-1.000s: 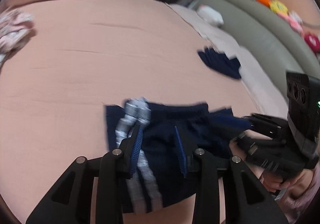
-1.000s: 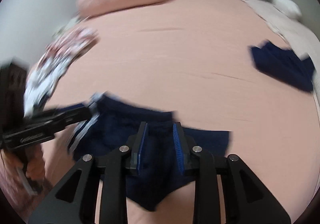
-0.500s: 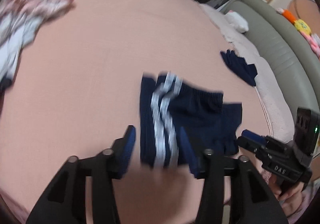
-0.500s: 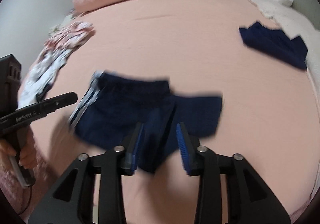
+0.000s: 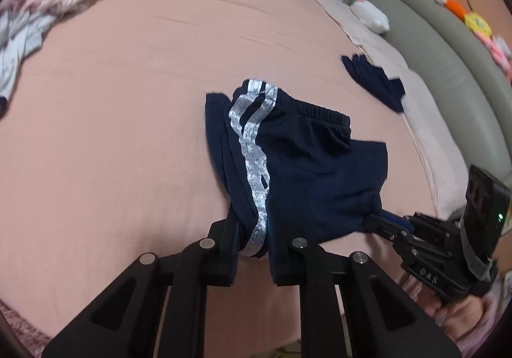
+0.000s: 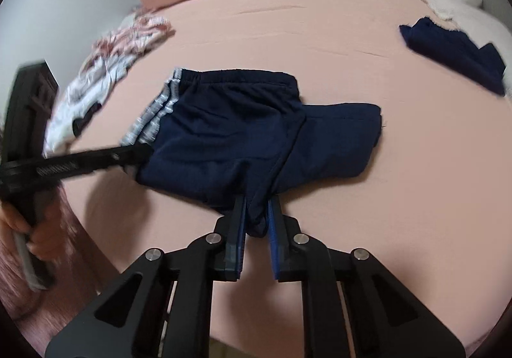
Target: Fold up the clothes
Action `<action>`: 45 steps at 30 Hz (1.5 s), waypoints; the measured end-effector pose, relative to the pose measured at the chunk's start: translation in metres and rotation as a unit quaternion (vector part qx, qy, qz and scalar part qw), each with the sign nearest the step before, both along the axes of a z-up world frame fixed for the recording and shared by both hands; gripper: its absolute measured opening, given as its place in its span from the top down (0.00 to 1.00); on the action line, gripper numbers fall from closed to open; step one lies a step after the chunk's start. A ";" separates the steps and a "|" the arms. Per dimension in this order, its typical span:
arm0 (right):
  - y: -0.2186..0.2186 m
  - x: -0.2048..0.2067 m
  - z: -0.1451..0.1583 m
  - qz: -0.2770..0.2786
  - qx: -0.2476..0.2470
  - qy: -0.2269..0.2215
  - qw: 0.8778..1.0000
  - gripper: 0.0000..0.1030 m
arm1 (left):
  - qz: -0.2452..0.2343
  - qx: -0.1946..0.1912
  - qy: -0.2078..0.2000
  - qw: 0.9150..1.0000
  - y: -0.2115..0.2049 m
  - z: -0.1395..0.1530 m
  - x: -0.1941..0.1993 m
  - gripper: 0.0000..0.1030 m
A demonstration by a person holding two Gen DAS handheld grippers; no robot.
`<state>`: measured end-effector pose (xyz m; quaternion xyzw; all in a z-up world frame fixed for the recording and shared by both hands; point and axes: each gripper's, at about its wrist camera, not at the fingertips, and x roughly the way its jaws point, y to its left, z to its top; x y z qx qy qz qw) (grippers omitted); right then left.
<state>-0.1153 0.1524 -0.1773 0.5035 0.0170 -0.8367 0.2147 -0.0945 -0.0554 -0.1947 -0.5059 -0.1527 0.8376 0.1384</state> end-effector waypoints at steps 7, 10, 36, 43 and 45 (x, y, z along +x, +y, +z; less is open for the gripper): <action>0.010 0.033 0.004 0.013 0.045 -0.006 0.999 0.89 | -0.005 -0.007 -0.035 0.999 0.009 -0.005 0.020 0.81; 0.022 0.045 0.003 0.000 0.034 -0.028 0.999 0.88 | 0.006 -0.015 -0.038 0.999 0.003 -0.002 0.023 0.69; 0.008 0.023 0.017 -0.023 -0.024 0.033 0.999 0.69 | -0.083 -0.086 0.027 0.992 0.055 -0.002 0.013 0.64; 0.006 -0.003 0.006 -0.037 -0.017 -0.012 0.999 0.73 | -0.013 -0.043 0.051 0.998 0.011 0.017 0.005 0.64; -0.002 -0.009 0.011 -0.029 -0.016 -0.001 0.999 0.72 | -0.017 -0.023 0.055 0.998 0.011 0.024 -0.006 0.64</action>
